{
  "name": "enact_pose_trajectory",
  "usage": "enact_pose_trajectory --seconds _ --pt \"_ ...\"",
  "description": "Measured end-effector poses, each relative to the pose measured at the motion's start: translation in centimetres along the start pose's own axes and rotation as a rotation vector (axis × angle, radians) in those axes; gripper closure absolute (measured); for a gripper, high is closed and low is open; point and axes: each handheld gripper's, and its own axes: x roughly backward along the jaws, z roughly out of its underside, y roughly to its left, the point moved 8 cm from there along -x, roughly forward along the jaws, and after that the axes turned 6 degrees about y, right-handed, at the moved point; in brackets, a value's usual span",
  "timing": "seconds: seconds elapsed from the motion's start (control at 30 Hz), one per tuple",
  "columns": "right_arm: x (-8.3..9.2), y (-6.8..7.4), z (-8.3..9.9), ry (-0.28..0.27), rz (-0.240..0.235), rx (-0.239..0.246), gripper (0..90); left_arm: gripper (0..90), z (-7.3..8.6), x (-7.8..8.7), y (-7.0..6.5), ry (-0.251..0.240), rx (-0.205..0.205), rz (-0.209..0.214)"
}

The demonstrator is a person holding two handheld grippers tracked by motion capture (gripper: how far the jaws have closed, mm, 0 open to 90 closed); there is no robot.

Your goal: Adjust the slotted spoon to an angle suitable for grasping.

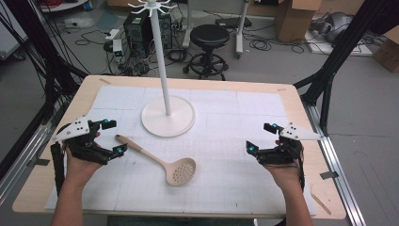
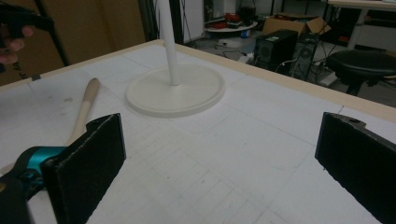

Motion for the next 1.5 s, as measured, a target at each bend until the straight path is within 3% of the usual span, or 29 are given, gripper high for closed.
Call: enact_pose_trajectory --seconds 0.2,0.43,0.6,0.73,0.8,0.87,1.0,1.1,1.13,1.17,1.2,1.37,1.5 --pt "0.2 -0.5 0.2 -0.001 0.006 -0.011 0.7 1.7 0.3 -0.3 0.0 0.018 -0.005 0.002" --pt "0.3 -0.3 0.2 0.006 0.017 0.000 0.7 1.8 -0.1 -0.8 -0.4 0.022 -0.018 0.033" --pt "0.3 -0.5 0.3 0.007 0.019 -0.007 0.7 1.8 -0.8 -1.6 -0.6 0.058 -0.068 0.053" --pt "0.2 -0.5 0.4 0.012 0.017 -0.010 0.7 1.8 -1.2 -2.1 -0.5 0.077 -0.074 0.075" --pt "0.2 -0.5 0.4 0.013 0.019 -0.009 0.7 1.9 -1.3 -2.8 -0.4 0.129 -0.094 0.089" --pt "0.2 -0.6 0.4 0.014 0.020 -0.007 0.7 5.3 -1.4 -3.0 -0.5 0.145 -0.104 0.095" --pt "0.2 -0.6 0.5 0.017 0.023 -0.006 0.7 19.4 -1.2 -4.0 -1.0 0.212 -0.151 0.132" --pt "0.2 -0.6 0.5 0.017 0.022 -0.006 0.7 20.3 -0.8 -4.4 -1.0 0.242 -0.158 0.137" --pt "0.2 -0.6 0.5 0.015 0.023 -0.004 0.7 21.9 -0.3 -4.7 -1.1 0.278 -0.169 0.148" --pt "0.2 -0.6 0.5 0.015 0.023 -0.004 0.7 22.6 -0.3 -4.7 -1.1 0.278 -0.169 0.148" --pt "0.1 -0.5 0.5 0.017 0.020 -0.006 0.7 22.9 0.4 -5.1 -1.0 0.333 -0.188 0.153" --pt "0.1 -0.6 0.6 0.018 0.022 -0.005 0.7 26.9 1.2 -5.6 -1.0 0.392 -0.210 0.163" --pt "-0.1 -0.7 0.8 0.026 0.024 -0.010 0.7 27.7 1.6 -6.2 -1.0 0.472 -0.250 0.163"
